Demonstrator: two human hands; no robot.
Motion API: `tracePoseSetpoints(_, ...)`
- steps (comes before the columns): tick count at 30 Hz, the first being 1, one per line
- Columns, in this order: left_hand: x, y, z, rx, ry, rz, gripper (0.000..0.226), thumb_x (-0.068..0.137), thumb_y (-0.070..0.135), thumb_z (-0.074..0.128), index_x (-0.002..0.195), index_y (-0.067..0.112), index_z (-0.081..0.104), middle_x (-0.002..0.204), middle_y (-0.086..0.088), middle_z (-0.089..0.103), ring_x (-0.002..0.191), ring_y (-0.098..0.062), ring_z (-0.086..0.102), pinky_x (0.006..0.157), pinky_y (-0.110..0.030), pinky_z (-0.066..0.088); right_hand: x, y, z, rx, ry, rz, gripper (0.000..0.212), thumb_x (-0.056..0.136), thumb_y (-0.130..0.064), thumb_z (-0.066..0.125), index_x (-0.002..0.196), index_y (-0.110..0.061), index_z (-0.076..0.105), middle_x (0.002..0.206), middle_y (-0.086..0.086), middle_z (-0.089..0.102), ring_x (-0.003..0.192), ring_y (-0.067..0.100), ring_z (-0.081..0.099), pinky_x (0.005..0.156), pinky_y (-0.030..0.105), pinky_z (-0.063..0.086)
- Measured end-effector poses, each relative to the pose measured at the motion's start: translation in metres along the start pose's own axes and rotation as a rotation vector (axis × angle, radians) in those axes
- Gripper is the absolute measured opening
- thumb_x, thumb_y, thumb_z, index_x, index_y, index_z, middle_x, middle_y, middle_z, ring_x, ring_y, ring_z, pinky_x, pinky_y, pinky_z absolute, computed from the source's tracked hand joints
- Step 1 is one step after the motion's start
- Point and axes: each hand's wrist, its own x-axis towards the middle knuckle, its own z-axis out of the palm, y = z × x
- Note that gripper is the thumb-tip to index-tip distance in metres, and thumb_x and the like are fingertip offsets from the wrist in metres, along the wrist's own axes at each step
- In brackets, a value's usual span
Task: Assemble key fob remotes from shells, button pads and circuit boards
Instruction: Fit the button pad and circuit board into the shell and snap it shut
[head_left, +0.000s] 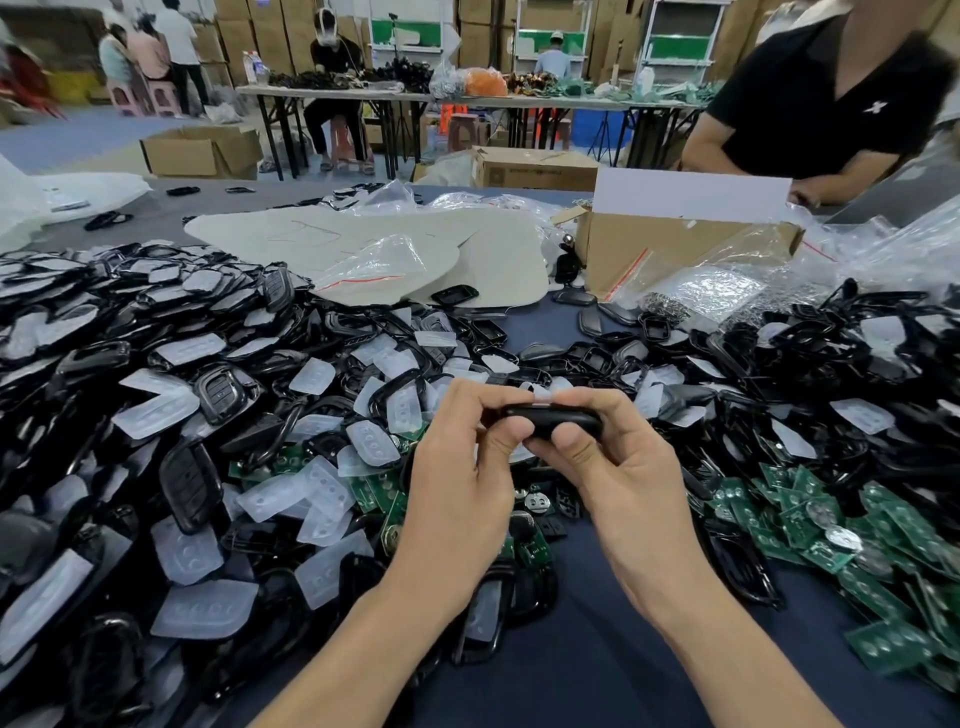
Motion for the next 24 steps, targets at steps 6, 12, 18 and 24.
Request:
tracePoseSetpoints(6,-0.0002,-0.0011,0.0009,0.026,0.017,0.017,0.026,0.095,0.009,0.056,0.095,0.035,0.06,0.088,0.01,0.063,0.087,-0.013,0.061,0.075,-0.019,0.046,-0.0012,-0.0028,0.0018,-0.022,0.019,-0.007,0.017,0.087,-0.016,0.067,0.091,-0.031,0.074,0.102,0.005,0.076,0.098,0.021,0.074,0.084,0.022,0.057)
tracePoseSetpoints(12,0.0033,-0.0002,-0.0005,0.008,-0.091,0.029,0.014,0.1,0.016,0.059,0.107,0.026,0.065,0.1,0.011,0.062,0.1,-0.012,0.061,0.081,-0.015,0.045,0.0024,-0.0027,-0.0025,-0.09,0.03,-0.034,0.032,0.092,-0.004,0.065,0.091,-0.035,0.074,0.102,0.001,0.076,0.099,0.015,0.073,0.086,0.025,0.058)
tracePoseSetpoints(18,0.0046,0.0008,-0.0029,0.039,-0.137,0.079,0.02,0.099,0.015,0.058,0.114,0.025,0.068,0.109,0.012,0.058,0.106,-0.005,0.06,0.083,-0.008,0.042,0.0002,-0.0044,-0.0037,-0.18,-0.02,-0.088,0.032,0.092,-0.007,0.068,0.099,-0.037,0.074,0.11,-0.007,0.075,0.104,0.01,0.071,0.087,0.02,0.055)
tracePoseSetpoints(24,0.0037,-0.0035,-0.0003,-0.017,-0.091,0.069,0.022,0.101,0.01,0.054,0.112,0.025,0.067,0.11,0.013,0.061,0.109,-0.015,0.061,0.089,-0.028,0.051,-0.0018,-0.003,-0.0038,-0.105,-0.004,-0.05,0.019,0.084,-0.032,0.073,0.102,-0.038,0.069,0.109,-0.002,0.075,0.1,0.011,0.07,0.086,0.021,0.054)
